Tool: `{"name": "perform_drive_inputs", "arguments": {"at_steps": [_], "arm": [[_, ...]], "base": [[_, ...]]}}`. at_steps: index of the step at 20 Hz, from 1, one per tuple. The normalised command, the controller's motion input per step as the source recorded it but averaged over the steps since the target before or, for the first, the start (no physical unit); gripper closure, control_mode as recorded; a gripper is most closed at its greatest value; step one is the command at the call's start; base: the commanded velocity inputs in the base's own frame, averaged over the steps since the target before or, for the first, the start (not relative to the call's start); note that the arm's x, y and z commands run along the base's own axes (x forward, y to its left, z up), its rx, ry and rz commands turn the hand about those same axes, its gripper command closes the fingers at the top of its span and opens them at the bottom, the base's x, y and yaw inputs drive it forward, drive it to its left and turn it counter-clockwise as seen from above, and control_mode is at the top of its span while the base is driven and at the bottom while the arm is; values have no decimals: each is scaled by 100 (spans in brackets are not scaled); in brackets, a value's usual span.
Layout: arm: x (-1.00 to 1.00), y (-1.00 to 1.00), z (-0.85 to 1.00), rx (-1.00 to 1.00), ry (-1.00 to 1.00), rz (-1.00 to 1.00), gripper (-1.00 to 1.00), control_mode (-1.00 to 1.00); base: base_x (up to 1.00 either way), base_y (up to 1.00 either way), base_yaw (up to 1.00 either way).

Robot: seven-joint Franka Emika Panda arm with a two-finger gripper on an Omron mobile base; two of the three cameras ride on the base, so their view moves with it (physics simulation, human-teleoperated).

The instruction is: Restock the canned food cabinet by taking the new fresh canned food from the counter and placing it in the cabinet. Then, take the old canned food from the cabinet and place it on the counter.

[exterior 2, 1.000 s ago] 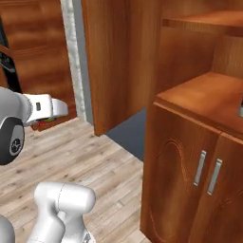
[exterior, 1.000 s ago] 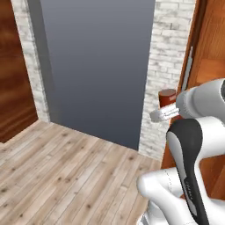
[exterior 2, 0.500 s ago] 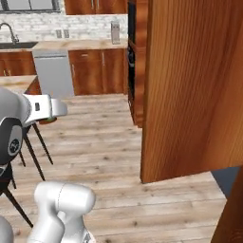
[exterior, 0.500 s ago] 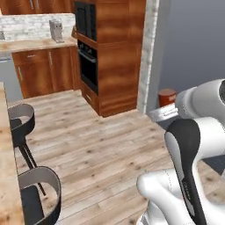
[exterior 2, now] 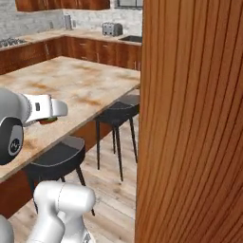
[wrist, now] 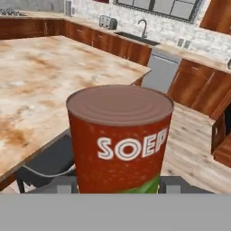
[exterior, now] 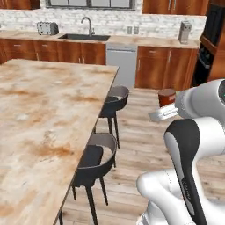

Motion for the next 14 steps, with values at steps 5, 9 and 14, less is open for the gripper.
{"name": "perform_drive_inputs", "arguments": {"at_steps": [5, 9, 14], "arm": [[0, 0, 0, 0, 0, 0, 100, 100], [0, 0, 0, 0, 0, 0, 100, 100], [0, 0, 0, 0, 0, 0, 100, 100]], "base": [[0, 7, 99], [5, 17, 92], [52, 33, 70]]}}
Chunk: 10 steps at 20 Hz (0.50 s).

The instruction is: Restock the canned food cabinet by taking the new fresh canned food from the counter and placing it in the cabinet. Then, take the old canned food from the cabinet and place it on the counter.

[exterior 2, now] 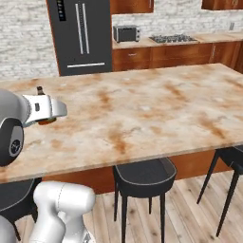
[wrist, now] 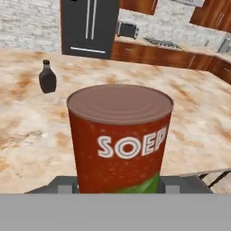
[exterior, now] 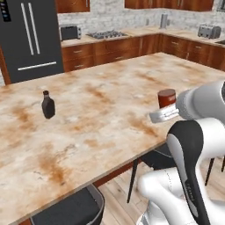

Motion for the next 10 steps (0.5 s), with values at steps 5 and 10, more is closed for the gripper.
{"name": "perform_drive_inputs", "arguments": {"at_steps": [5, 10], "arm": [[0, 0, 0, 0, 0, 0, 100, 100], [59, -1, -23, 4, 0, 24, 100, -100]], "base": [[82, 2, 30], [29, 0, 12]]}}
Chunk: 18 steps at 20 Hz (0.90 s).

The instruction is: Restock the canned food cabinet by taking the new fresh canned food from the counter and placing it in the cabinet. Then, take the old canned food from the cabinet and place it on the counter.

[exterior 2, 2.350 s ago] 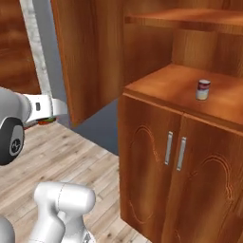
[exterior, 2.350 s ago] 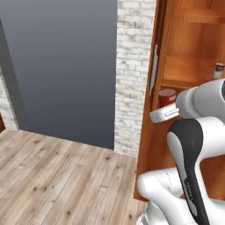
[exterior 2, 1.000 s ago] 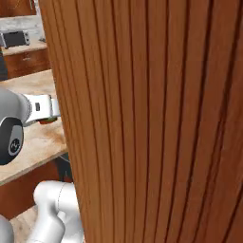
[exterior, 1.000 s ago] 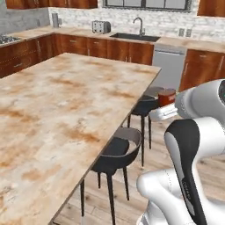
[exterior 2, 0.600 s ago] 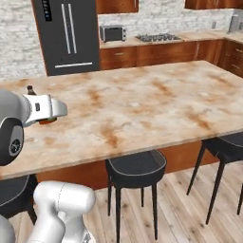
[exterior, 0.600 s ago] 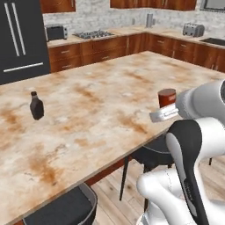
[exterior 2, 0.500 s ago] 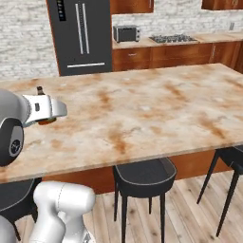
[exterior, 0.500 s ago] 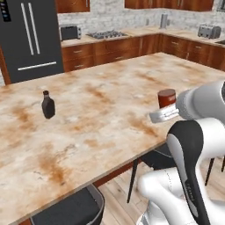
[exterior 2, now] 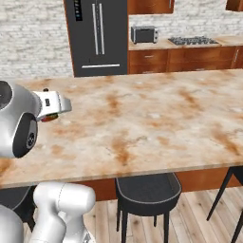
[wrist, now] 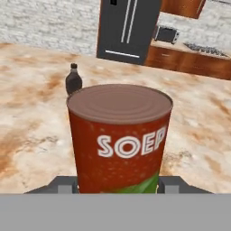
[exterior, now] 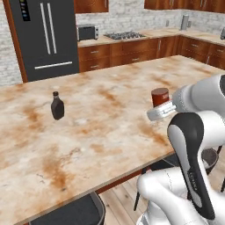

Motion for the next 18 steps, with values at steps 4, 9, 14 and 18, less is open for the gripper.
{"name": "perform_drive_inputs", "arguments": {"at_steps": [4, 9, 14, 18], "arm": [[100, 2, -76, 12, 4, 55, 100, -100], [99, 0, -96, 9, 14, 70, 100, -100], [95, 22, -88, 7, 20, 64, 100, -100], [96, 68, -59, -1, 19, 47, 100, -100]], "base": [[0, 0, 0], [0, 0, 0], [0, 0, 0], [0, 0, 0]]}}
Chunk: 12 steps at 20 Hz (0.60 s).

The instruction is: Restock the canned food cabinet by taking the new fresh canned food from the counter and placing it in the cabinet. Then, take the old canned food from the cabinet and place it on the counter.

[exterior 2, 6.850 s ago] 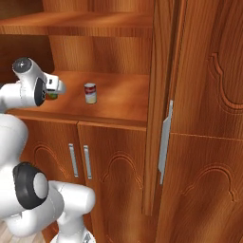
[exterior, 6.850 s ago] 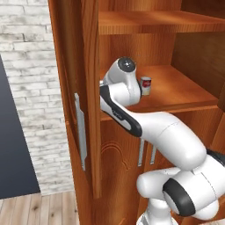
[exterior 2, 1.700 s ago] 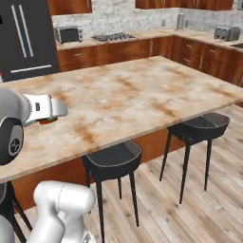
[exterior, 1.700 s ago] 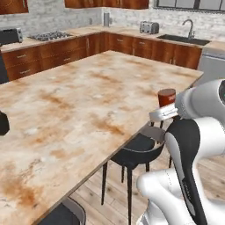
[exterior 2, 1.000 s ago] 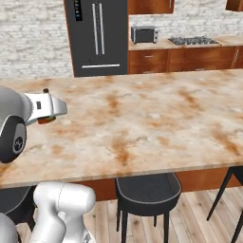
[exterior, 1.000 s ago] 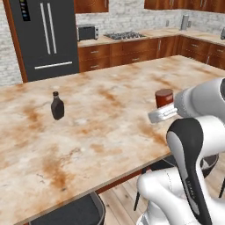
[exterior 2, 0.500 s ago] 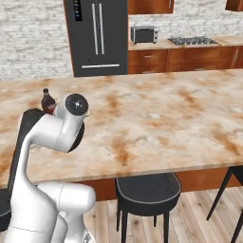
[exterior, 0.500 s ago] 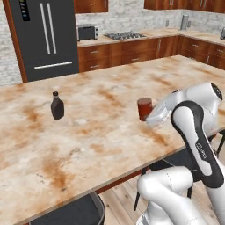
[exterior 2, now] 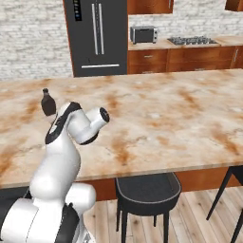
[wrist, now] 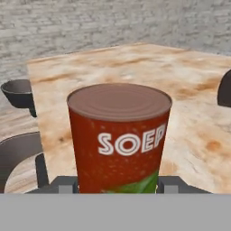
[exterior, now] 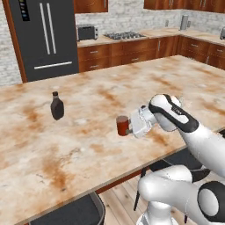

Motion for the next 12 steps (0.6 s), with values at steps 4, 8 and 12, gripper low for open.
{"name": "perform_drive_inputs", "arguments": {"at_steps": [4, 8, 12], "arm": [[54, 41, -48, -10, 12, 35, 100, -100], [6, 0, -100, -7, 1, 16, 100, -100], [4, 1, -80, -2, -12, 8, 100, -100]], "base": [[0, 0, 0], [0, 0, 0], [0, 0, 0]]}}
